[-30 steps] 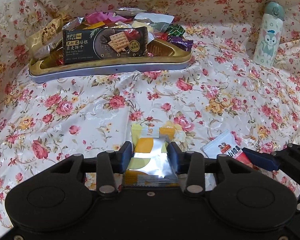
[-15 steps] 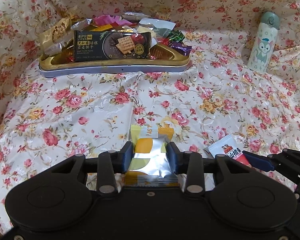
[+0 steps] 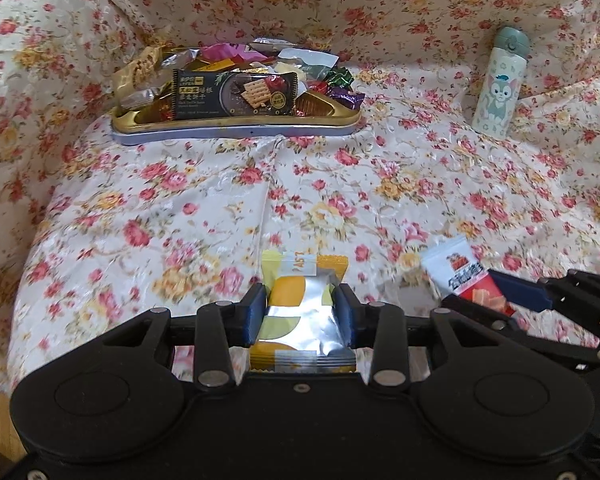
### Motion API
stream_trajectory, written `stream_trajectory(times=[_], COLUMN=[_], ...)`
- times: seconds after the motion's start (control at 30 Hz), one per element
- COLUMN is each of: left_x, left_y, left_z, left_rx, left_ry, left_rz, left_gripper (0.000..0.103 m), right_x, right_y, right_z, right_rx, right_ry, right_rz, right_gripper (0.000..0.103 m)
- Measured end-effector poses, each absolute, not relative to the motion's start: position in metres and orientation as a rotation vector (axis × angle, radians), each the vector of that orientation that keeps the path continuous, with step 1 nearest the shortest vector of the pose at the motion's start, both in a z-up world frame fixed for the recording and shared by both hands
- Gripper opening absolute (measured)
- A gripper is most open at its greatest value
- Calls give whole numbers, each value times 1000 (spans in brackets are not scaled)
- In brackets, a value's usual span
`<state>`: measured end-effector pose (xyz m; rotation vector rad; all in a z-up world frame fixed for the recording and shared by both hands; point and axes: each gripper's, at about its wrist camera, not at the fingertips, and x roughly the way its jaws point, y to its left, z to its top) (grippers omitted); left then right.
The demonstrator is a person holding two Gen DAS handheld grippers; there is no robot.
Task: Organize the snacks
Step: 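Carry red packet and yellow-silver packet to the gold tray and open both tools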
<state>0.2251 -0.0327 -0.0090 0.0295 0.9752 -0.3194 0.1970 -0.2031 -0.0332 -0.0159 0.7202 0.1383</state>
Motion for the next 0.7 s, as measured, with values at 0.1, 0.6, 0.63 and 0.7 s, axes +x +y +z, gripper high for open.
stream_trajectory(times=[0.1,0.6,0.63,0.7], left_x=[210,123,117,106], left_y=[-30,-14,-14,-12], left_z=[-3,18,19,19], left_rx=[41,21,17,2], left_ry=[965,924,924,927], left_rz=[-314,-315,-318,-322], left_gripper=[46,46,46,46], right_x=[180,80,73,60], right_y=[-200,-200,-200,-201], right_z=[-23,9,9,8], right_rx=[-10,141,154,178], right_ry=[697,646,647,649], right_rz=[142,153,153,146], right_gripper=[37,37,37,37])
